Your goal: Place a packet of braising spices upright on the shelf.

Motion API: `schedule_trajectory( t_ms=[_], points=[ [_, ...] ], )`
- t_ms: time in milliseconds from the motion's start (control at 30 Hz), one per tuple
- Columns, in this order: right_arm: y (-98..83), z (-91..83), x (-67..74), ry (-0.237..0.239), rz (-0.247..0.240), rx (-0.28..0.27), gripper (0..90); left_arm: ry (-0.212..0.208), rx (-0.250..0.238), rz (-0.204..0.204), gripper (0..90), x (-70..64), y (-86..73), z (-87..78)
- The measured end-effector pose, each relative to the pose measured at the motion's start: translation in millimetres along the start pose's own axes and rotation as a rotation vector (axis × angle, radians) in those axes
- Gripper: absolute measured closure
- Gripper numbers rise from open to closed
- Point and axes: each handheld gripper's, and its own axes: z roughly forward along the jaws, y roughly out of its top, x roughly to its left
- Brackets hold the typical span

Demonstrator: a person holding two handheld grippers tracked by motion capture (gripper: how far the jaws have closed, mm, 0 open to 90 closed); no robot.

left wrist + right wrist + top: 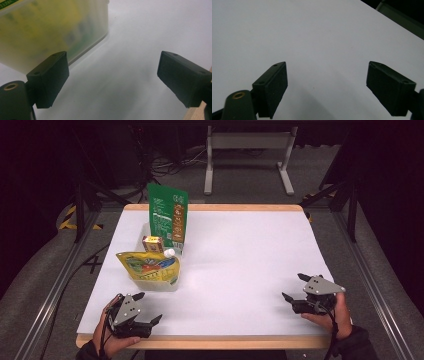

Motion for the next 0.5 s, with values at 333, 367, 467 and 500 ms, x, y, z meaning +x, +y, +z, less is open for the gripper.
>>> schedule_trajectory(
  t_ms=[333, 367, 467, 500],
  points=[
    [-25.8, -19.5, -3.4, -0.053, 0.120, -0.027, 13.5, 0.005, -0.027, -0.002, 10.9, 8.2, -1.3, -3.2],
    [-28.5, -21.4, -3.7, -0.058, 0.139, -0.032, 12.7, 0.003, -0.033, -0.007, 10.8, 9.0, -1.6, -3.7],
    [-32.9, -24.1, -4.0, -0.069, 0.158, -0.024, 12.0, 0.002, -0.037, -0.009, 10.8, 10.6, -2.1, -4.3],
    [-37.6, -27.9, -3.8, -0.076, 0.182, -0.035, 11.3, 0.001, -0.036, -0.010, 10.7, 11.1, -2.4, -4.5]
  ],
)
